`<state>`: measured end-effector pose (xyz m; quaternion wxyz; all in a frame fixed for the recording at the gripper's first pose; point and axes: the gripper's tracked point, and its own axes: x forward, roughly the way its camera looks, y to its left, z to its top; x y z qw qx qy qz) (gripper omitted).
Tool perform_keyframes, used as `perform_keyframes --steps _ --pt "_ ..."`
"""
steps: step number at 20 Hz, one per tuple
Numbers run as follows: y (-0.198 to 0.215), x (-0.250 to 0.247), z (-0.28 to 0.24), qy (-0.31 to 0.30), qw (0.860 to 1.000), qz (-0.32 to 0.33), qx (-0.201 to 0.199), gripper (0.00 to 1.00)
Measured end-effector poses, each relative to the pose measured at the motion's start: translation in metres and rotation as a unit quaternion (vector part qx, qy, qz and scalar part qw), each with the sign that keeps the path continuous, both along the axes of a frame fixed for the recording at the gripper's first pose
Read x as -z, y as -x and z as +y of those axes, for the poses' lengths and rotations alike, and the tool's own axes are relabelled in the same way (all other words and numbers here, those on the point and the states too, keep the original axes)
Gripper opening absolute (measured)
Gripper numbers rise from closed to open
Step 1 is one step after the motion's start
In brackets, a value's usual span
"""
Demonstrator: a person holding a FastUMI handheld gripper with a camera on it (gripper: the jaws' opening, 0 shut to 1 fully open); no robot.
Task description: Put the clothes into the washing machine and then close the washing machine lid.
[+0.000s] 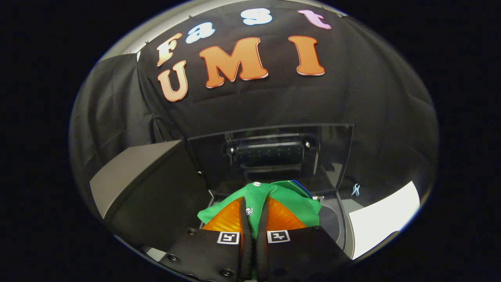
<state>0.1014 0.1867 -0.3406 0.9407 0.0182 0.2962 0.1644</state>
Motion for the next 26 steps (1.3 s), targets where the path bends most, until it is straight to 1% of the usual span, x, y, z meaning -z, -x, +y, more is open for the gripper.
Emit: perform_keyframes --steps 5,11,16,21,25,26 --pt "-0.006 0.064 0.0 0.016 0.998 0.06 0.005 0.12" --pt "-0.006 0.12 0.0 0.039 0.993 0.109 0.007 0.12" --pt "-0.007 0.16 -0.001 0.041 0.987 0.155 0.022 0.12" --pt "-0.004 0.195 -0.001 0.046 0.975 0.214 0.047 0.13" --pt "-0.006 0.216 -0.006 0.064 0.969 0.231 0.054 0.13" --pt "-0.009 0.217 -0.007 0.066 0.969 0.232 0.058 0.14"
